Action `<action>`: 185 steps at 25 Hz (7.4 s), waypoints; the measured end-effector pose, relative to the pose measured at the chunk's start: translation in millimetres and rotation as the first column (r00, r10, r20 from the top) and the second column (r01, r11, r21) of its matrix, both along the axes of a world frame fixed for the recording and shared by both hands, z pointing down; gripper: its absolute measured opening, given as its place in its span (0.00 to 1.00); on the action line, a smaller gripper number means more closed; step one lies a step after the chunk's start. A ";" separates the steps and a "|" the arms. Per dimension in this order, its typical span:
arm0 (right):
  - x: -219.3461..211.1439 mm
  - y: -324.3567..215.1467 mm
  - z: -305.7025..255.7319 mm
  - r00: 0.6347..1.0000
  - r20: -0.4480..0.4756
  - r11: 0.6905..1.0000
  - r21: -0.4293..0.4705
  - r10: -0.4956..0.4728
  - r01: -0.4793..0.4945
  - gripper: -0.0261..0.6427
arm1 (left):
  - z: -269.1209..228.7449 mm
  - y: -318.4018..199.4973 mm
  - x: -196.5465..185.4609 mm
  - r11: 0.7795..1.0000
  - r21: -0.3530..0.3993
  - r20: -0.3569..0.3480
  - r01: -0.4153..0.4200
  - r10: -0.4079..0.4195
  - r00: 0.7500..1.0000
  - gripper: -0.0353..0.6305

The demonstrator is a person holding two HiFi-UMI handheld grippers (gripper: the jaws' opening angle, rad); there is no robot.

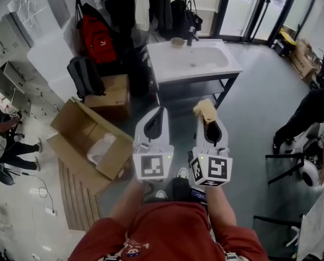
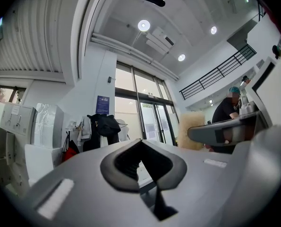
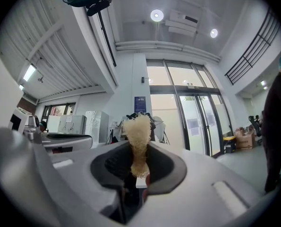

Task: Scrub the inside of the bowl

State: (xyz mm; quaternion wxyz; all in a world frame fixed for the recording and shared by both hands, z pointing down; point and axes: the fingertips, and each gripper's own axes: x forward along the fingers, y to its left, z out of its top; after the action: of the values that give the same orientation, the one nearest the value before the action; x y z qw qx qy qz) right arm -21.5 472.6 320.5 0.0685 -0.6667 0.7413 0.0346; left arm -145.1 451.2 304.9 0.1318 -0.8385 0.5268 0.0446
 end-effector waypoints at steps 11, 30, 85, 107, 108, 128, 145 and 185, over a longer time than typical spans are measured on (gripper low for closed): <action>33.3 -73.9 5.3 1.000 0.013 1.000 0.001 -0.001 0.001 0.15 | 3.2 -70.1 34.9 1.000 -0.012 0.009 -0.015 0.015 1.000 0.06; 129.1 -211.7 2.5 0.997 0.036 0.997 -0.008 -0.074 0.074 0.15 | 2.8 -204.8 126.2 0.999 -0.025 0.001 0.038 -0.038 0.999 0.06; 90.0 -571.8 36.2 0.999 -0.015 0.997 -0.056 -0.045 0.044 0.15 | 45.2 -568.5 92.8 0.994 -0.105 -0.031 0.008 -0.012 0.999 0.06; 73.6 -659.0 33.3 0.999 -0.044 1.000 0.015 -0.011 0.011 0.15 | 47.2 -660.5 80.3 0.997 -0.074 -0.026 -0.013 0.012 1.000 0.06; 75.8 -662.9 34.4 0.999 -0.036 1.000 0.015 -0.015 0.015 0.15 | 48.2 -663.7 81.9 0.998 -0.068 -0.021 -0.006 0.005 1.000 0.06; 130.9 -714.5 70.4 0.997 -0.046 0.997 -0.053 -0.065 0.063 0.15 | 138.2 -718.5 130.0 0.999 0.020 0.034 0.026 -0.026 0.999 0.07; 166.1 -734.6 95.4 0.998 -0.053 0.991 -0.128 -0.046 0.039 0.15 | 323.0 -792.4 149.6 0.841 -0.540 0.072 0.027 0.015 0.997 0.30; 179.2 -741.7 107.1 0.998 -0.063 0.986 -0.166 -0.023 0.012 0.15 | 367.9 -807.3 154.0 0.594 -0.804 -0.146 -0.031 -0.147 0.978 0.10</action>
State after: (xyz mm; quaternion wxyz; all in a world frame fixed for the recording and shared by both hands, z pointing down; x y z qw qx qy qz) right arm 157.7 -269.1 427.6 -0.0109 -0.6621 0.7493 -0.0064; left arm 8.9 -356.1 672.8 -0.3107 -0.7814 0.5280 -0.1186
